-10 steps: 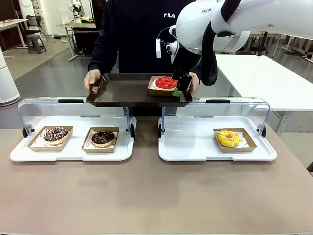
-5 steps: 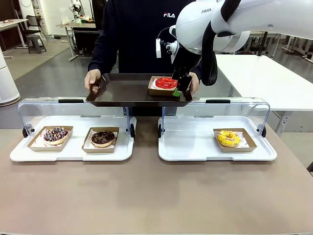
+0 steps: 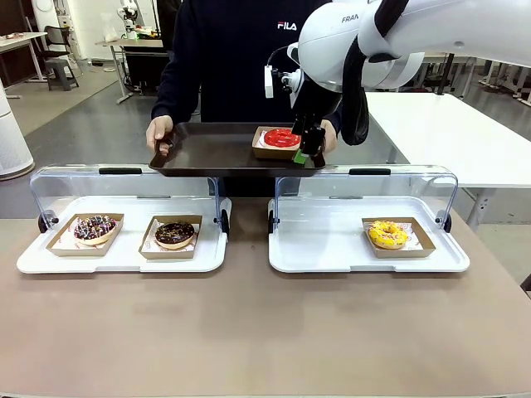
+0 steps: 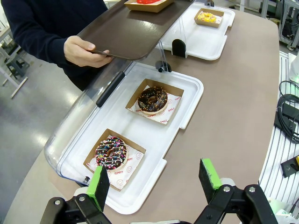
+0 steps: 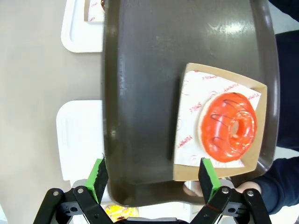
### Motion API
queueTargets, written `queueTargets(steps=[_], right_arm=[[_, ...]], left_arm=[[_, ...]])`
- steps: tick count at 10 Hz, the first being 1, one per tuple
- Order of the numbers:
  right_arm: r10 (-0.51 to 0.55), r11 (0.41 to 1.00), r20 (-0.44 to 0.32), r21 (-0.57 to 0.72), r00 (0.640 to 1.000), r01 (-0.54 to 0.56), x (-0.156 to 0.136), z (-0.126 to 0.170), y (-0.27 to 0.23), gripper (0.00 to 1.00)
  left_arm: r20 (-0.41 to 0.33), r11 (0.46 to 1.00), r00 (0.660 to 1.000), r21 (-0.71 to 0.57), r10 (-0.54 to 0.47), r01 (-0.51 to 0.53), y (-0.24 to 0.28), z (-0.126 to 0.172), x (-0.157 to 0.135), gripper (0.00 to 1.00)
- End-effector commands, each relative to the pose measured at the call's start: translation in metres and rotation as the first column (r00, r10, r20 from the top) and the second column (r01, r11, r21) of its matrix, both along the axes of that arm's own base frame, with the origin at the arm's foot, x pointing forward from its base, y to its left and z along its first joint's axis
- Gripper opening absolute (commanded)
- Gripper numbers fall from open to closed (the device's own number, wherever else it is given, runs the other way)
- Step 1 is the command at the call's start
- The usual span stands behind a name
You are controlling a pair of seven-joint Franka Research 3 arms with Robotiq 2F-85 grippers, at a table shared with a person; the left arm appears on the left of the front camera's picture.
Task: Provide the desired donut to the person.
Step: Pick up and lift the Paper togo box containing the Donut pointed at by the person.
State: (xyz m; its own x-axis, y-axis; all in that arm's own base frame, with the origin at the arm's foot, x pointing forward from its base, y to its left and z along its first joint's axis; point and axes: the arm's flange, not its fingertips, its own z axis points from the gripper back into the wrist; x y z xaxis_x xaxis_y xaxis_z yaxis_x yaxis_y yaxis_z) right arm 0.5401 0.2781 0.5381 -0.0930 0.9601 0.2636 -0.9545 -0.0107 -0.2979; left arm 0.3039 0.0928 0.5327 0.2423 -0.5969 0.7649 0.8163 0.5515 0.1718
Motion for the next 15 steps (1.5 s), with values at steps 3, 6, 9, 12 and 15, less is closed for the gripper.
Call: queueTargets(steps=[3, 6, 9, 12, 15], right_arm=[[0.0, 1.0, 0.0, 0.0, 1.0, 0.0, 0.0, 0.0, 0.0, 1.0], [-0.104, 0.973, -0.021, 0.204, 0.994, 0.106, -0.064, 0.046, -0.122, 1.0], [-0.023, 0.902, -0.054, 0.43, 0.998, 0.044, -0.091, 0.044, -0.238, 1.0], [-0.027, 0.792, -0.067, 0.607, 0.997, 0.063, -0.118, 0.012, -0.315, 1.0], [-0.154, 0.74, -0.054, 0.655, 0.987, 0.151, -0.155, -0.006, -0.336, 1.0]], left_arm=[[0.002, 1.0, 1.0, -0.009, -0.004, 0.005, 0.0, 0.0, 0.001, 1.0], [0.002, 1.0, 1.0, -0.009, -0.004, 0.005, 0.0, 0.0, 0.001, 1.0], [0.002, 1.0, 1.0, -0.009, -0.004, 0.005, 0.0, 0.0, 0.001, 1.0], [0.002, 1.0, 1.0, -0.009, -0.004, 0.005, 0.0, 0.0, 0.001, 1.0], [0.002, 1.0, 1.0, -0.009, -0.004, 0.005, 0.0, 0.0, 0.001, 1.0]])
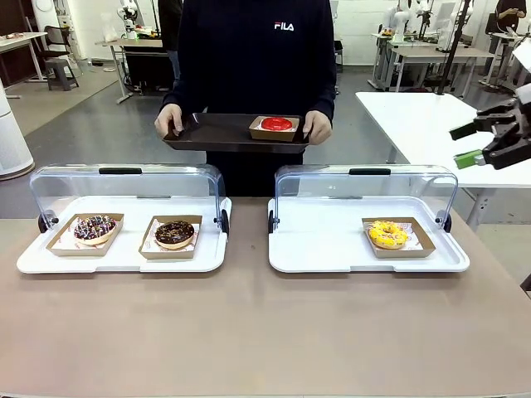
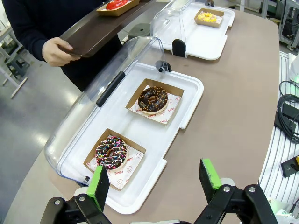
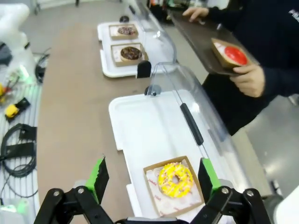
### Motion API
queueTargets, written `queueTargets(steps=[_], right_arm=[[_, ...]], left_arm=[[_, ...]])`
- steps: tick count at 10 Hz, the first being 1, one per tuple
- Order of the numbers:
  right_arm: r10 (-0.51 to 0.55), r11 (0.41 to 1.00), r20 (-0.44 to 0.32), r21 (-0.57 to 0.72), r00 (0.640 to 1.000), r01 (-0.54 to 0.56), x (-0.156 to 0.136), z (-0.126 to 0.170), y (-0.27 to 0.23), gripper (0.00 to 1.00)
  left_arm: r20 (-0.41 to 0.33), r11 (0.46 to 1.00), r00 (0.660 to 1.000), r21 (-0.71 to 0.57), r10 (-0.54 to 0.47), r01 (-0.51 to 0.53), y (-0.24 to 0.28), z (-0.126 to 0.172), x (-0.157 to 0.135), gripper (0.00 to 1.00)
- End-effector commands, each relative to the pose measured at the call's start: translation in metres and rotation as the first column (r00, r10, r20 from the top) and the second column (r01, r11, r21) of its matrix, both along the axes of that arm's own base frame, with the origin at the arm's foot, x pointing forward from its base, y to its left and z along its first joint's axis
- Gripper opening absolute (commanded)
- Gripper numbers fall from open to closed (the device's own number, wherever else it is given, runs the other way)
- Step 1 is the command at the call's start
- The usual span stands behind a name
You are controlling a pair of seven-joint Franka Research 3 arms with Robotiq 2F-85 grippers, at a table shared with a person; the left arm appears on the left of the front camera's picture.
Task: Provide the desired donut to the person.
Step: Pick up and lift the Paper togo box containing the Donut pointed at by the person.
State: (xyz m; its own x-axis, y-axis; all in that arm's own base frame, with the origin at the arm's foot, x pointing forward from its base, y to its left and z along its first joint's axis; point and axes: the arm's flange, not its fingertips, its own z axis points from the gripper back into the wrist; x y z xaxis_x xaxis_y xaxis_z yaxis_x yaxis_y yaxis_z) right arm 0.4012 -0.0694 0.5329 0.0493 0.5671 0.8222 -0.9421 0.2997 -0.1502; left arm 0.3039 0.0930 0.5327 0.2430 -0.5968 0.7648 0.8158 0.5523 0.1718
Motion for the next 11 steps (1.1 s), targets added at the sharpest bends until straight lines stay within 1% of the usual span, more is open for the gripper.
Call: queueTargets(steps=[1, 2, 5, 7, 8, 9, 11], right_arm=[[-0.049, 0.999, 0.023, 0.024, 0.999, 0.048, -0.024, -0.004, 0.007, 1.0], [-0.074, 0.997, 0.019, 0.032, 0.997, 0.073, -0.029, -0.004, 0.003, 1.0], [-0.216, 0.976, -0.02, -0.033, 0.976, 0.215, -0.034, 0.0, -0.004, 1.0], [-0.199, 0.979, -0.016, -0.055, 0.98, 0.198, -0.031, 0.008, 0.001, 1.0], [-0.253, 0.965, -0.029, -0.077, 0.967, 0.25, -0.026, 0.011, 0.006, 1.0], [-0.193, 0.981, -0.003, -0.029, 0.981, 0.193, -0.028, 0.007, -0.007, 1.0], [-0.193, 0.981, -0.003, -0.029, 0.981, 0.193, -0.028, 0.007, -0.007, 1.0]], left_arm=[[0.002, 1.0, 1.0, -0.01, -0.005, 0.005, 0.0, 0.0, 0.001, 1.0], [0.002, 1.0, 1.0, -0.01, -0.005, 0.005, 0.0, 0.0, 0.001, 1.0], [0.002, 1.0, 1.0, -0.01, -0.005, 0.005, 0.0, 0.0, 0.001, 1.0], [0.002, 1.0, 1.0, -0.01, -0.005, 0.005, 0.0, 0.0, 0.001, 1.0], [0.002, 1.0, 1.0, -0.01, -0.005, 0.005, 0.0, 0.0, 0.001, 1.0], [0.002, 1.0, 1.0, -0.01, -0.005, 0.005, 0.0, 0.0, 0.001, 1.0], [0.002, 1.0, 1.0, -0.01, -0.005, 0.005, 0.0, 0.0, 0.001, 1.0]])
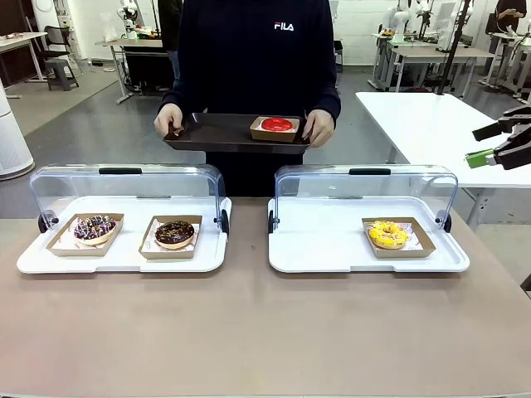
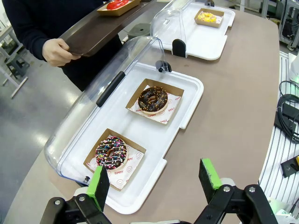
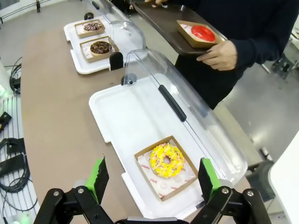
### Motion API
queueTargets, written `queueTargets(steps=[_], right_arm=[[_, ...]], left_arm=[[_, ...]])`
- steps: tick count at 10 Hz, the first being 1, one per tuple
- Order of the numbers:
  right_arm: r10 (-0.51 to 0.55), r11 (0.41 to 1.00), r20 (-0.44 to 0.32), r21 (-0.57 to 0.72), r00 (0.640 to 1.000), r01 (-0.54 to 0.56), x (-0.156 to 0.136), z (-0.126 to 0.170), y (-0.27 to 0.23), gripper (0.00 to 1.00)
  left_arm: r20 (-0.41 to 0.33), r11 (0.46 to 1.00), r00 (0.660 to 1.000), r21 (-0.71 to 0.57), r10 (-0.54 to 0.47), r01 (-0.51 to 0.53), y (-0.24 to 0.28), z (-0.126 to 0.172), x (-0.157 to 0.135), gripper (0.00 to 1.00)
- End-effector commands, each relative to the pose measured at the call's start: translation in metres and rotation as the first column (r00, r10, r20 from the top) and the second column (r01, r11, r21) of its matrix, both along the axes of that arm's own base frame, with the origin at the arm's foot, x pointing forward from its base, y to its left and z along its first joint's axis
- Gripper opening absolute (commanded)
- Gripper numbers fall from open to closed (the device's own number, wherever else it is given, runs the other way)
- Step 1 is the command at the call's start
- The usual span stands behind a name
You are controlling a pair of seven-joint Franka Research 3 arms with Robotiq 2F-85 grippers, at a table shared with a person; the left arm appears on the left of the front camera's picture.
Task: Provide the desired donut to the person.
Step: Pick up and lift the Paper togo box containing the Donut pointed at by the person.
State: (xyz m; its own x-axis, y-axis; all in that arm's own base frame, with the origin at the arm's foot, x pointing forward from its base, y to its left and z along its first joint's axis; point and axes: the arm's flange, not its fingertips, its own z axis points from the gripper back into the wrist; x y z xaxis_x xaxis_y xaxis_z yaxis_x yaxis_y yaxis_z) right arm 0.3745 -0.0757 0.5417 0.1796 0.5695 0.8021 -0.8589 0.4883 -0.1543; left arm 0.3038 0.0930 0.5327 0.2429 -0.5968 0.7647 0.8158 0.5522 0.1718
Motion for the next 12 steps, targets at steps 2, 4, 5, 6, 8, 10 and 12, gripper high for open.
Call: queueTargets(steps=[2, 4, 5, 6, 8, 10, 12], right_arm=[[0.02, 1.0, 0.005, 0.004, 1.0, -0.02, -0.0018, -0.0015, -0.0011, 1.0], [0.02, 1.0, 0.005, 0.004, 1.0, -0.02, -0.0018, -0.0015, -0.0011, 1.0], [0.02, 1.0, 0.005, 0.004, 1.0, -0.02, -0.0018, -0.0015, -0.0011, 1.0], [0.02, 1.0, 0.005, 0.004, 1.0, -0.02, -0.0018, -0.0015, -0.0011, 1.0], [0.02, 1.0, 0.005, 0.004, 1.0, -0.02, -0.0018, -0.0015, -0.0011, 1.0], [0.02, 1.0, 0.005, 0.004, 1.0, -0.02, -0.0018, -0.0015, -0.0011, 1.0], [0.02, 1.0, 0.005, 0.004, 1.0, -0.02, -0.0018, -0.0015, -0.0011, 1.0]], left_arm=[[0.002, 1.0, 1.0, -0.01, -0.005, 0.005, -0.0002, -0.0004, 0.0007, 1.0], [0.002, 1.0, 1.0, -0.01, -0.005, 0.005, -0.0002, -0.0004, 0.0007, 1.0], [0.002, 1.0, 1.0, -0.01, -0.005, 0.005, -0.0002, -0.0004, 0.0007, 1.0], [0.002, 1.0, 1.0, -0.01, -0.005, 0.005, -0.0002, -0.0004, 0.0007, 1.0], [0.002, 1.0, 1.0, -0.01, -0.005, 0.005, -0.0002, -0.0004, 0.0007, 1.0], [0.002, 1.0, 1.0, -0.01, -0.005, 0.005, -0.0002, -0.0004, 0.0007, 1.0], [0.002, 1.0, 1.0, -0.01, -0.005, 0.005, -0.0002, -0.0004, 0.0007, 1.0]])
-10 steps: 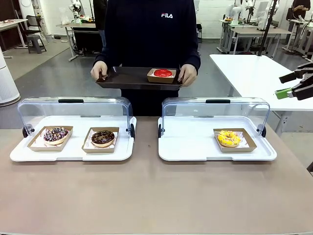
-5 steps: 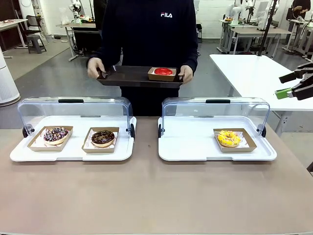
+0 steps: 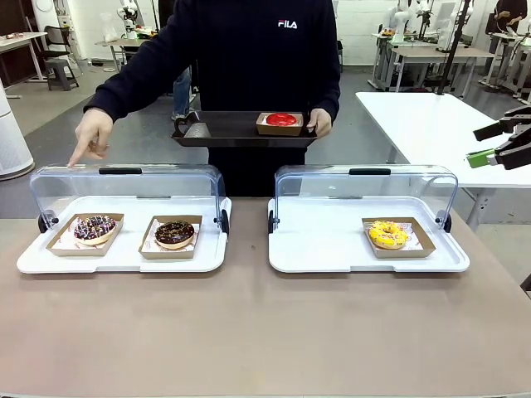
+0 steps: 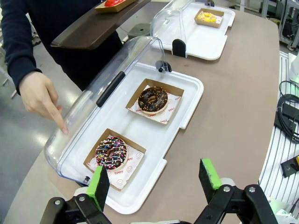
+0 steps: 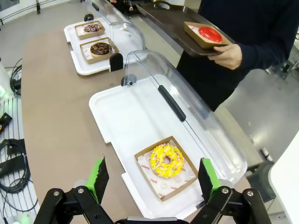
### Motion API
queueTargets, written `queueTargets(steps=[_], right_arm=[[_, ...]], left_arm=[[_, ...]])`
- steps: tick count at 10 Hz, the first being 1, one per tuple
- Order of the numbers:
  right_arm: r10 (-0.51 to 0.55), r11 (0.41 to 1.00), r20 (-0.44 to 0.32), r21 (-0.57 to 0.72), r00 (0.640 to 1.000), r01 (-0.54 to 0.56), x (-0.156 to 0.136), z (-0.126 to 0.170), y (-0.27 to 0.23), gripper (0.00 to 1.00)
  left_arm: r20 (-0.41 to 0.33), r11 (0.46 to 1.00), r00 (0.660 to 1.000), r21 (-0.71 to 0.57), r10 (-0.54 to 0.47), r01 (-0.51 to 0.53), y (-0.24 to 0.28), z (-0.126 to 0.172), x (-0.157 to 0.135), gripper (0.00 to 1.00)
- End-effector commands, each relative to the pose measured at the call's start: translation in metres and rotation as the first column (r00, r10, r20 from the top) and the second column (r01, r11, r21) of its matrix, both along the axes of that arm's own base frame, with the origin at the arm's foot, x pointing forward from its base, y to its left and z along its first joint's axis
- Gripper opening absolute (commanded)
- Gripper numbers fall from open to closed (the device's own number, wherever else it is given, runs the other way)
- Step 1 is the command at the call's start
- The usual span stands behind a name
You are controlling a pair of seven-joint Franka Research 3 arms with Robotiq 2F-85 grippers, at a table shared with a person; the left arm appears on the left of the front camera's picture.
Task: Provide the desired donut to the person.
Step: Pick up and lift the Paper togo box containing the Donut pointed at by the person.
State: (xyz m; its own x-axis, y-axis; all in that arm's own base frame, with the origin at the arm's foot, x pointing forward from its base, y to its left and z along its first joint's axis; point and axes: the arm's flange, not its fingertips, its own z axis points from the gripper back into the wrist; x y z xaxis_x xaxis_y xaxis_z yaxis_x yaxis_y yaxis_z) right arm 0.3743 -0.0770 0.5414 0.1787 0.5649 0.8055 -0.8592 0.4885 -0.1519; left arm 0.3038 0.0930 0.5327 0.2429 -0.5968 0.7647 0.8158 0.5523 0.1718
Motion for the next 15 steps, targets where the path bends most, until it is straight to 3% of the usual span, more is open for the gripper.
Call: queueTargets(steps=[1, 12, 14, 15], right_arm=[[0.019, 1.0, 0.004, -0.002, 1.0, -0.019, -0.002, -0.001, 0.0, 1.0], [0.019, 1.0, 0.004, -0.002, 1.0, -0.019, -0.002, -0.001, 0.0, 1.0], [0.019, 1.0, 0.004, -0.002, 1.0, -0.019, -0.002, -0.001, 0.0, 1.0], [0.019, 1.0, 0.004, -0.002, 1.0, -0.019, -0.002, -0.001, 0.0, 1.0]], left_arm=[[0.002, 1.0, 1.0, -0.01, -0.005, 0.005, 0.0, 0.0, 0.001, 1.0], [0.0, 1.0, 1.0, 0.0, 0.0, 0.0, 0.0, 0.0, 0.0, 1.0], [-0.204, 0.979, 0.974, 0.157, -0.099, 0.133, -0.01, -0.031, 0.025, 1.0], [-0.259, 0.962, 0.959, 0.216, -0.11, 0.169, -0.006, -0.048, 0.031, 1.0]])
